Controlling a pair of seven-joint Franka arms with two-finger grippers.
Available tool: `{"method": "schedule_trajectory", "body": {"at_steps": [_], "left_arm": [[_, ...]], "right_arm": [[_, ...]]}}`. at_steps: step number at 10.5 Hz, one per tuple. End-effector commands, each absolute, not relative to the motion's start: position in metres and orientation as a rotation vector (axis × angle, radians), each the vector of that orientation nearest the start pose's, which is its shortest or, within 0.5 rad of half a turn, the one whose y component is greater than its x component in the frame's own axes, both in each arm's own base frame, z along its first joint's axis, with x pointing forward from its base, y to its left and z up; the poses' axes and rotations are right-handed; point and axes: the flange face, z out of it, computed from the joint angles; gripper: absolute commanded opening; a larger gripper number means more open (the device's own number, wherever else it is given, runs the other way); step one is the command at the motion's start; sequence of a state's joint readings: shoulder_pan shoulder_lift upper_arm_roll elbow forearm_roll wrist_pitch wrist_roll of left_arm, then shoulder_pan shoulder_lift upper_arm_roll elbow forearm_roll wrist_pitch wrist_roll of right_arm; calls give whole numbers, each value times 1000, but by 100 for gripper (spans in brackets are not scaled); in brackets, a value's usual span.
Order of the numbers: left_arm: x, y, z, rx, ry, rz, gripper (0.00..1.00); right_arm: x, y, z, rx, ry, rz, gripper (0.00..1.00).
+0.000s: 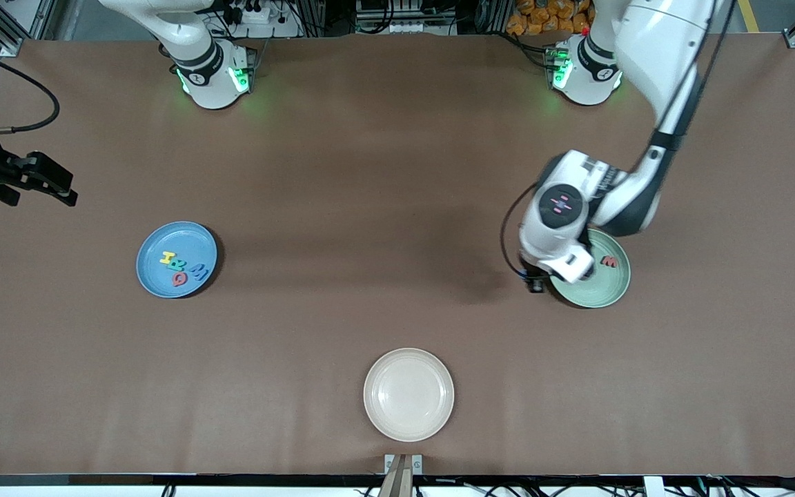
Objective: Sort uppercase to blue plate, lowercase to green plate
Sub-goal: 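Grasp the blue g with the left gripper while the right gripper withdraws, then release the blue g over the green plate with the left gripper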
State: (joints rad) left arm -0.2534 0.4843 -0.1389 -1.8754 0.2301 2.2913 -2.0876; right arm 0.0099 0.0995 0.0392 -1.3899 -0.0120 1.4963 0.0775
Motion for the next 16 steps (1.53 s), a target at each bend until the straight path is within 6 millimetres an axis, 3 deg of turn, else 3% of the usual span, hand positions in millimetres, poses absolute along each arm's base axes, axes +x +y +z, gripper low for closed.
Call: {"method": "schedule_trajectory", "body": {"at_steps": [1, 3, 4, 7, 9, 12, 14, 16], "left_arm": [[597, -174, 255, -2185, -2068, -101, 0], [601, -139, 250, -2177, -2025, -63, 0], [602, -131, 247, -2173, -2012, -50, 99], [602, -124, 247, -2165, -2008, -48, 100], [613, -125, 261, -2247, -1949, -80, 100], [613, -124, 287, -2501, -1630, -82, 100], [608, -114, 302, -2656, -1330, -15, 100], [581, -104, 322, -2849, -1027, 125, 100]], "right_arm": [[580, 10, 650, -3144, 98, 4, 100], [580, -1, 650, -3146, 4, 5, 100], [580, -7, 650, -3146, -2, 5, 100], [578, -11, 649, -3150, -37, 29, 100], [578, -15, 649, -3150, -47, 32, 100], [576, -16, 650, -3154, -46, 47, 100], [573, -15, 664, -3152, -46, 25, 100], [572, -17, 664, -3153, -41, 30, 100]]}}
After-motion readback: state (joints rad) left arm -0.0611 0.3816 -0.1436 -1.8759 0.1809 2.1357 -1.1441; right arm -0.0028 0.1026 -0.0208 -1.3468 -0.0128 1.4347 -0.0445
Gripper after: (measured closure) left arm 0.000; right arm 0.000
